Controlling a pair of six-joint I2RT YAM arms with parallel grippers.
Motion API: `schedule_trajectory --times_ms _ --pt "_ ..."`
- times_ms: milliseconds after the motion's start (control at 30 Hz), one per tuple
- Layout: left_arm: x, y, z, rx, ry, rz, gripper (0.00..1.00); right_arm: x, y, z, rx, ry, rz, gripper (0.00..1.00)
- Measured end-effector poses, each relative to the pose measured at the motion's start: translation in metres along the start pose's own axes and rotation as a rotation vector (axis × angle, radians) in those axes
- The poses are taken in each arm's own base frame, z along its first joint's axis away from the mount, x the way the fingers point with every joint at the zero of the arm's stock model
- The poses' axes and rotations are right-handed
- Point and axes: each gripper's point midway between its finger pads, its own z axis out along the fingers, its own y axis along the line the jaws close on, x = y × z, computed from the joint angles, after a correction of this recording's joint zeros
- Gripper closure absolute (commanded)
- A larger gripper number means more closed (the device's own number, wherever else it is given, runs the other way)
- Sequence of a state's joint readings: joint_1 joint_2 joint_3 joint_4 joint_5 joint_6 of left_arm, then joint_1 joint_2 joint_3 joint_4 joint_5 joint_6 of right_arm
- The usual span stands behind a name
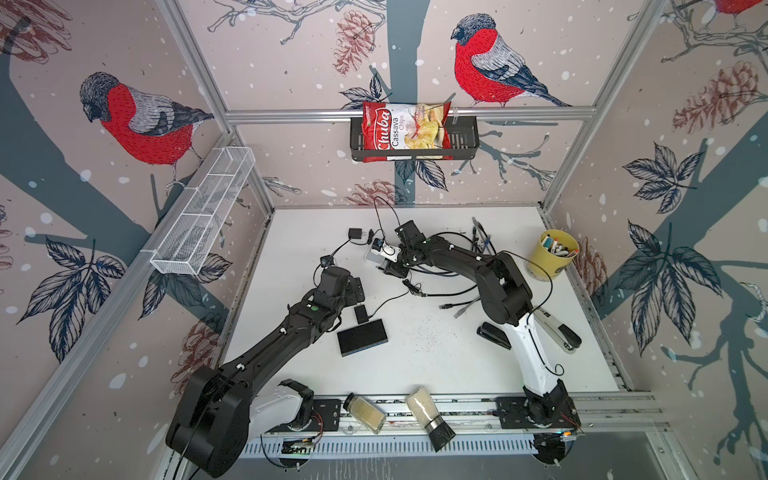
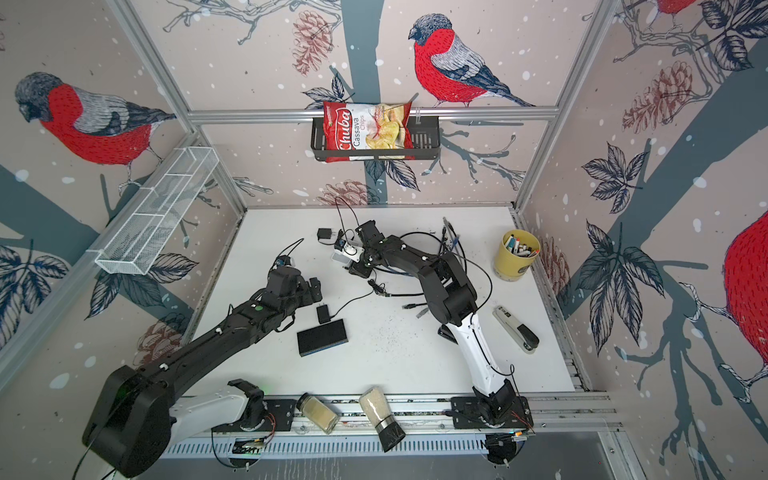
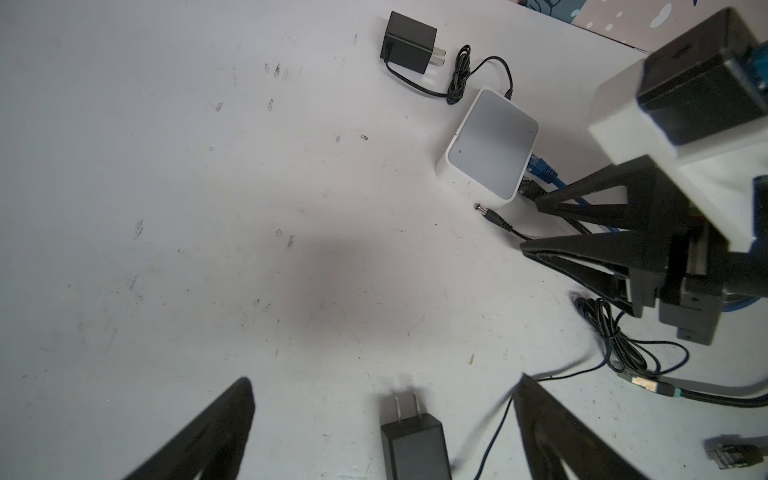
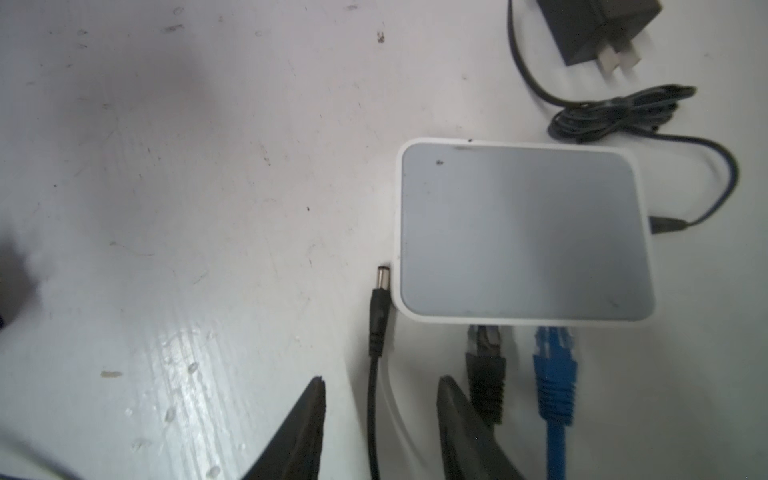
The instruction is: Insert the plug into the switch port
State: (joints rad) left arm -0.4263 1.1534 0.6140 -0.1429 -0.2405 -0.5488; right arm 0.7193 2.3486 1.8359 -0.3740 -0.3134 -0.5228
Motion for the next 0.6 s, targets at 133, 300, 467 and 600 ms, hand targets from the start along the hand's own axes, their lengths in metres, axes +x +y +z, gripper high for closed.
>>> schedule_trajectory --times_ms 133,300,467,600 --pt "0.001 0.001 0.0 0.0 0.0 0.002 0.04 -0.003 -0.002 0.007 0.002 -0.008 0.005 0.6" --pt "0.005 0.004 0.0 -0.005 0.006 0.008 0.04 0.0 -0.005 0.016 0.004 -0.003 0.033 0.65" --pt "0.005 0.004 0.0 -0.007 0.006 0.012 0.03 -0.004 -0.005 0.02 0.005 -0.019 0.042 0.65" --pt "0.005 0.005 0.0 -0.008 0.005 0.024 0.04 -0.006 -0.004 0.022 0.005 -0.031 0.035 0.68"
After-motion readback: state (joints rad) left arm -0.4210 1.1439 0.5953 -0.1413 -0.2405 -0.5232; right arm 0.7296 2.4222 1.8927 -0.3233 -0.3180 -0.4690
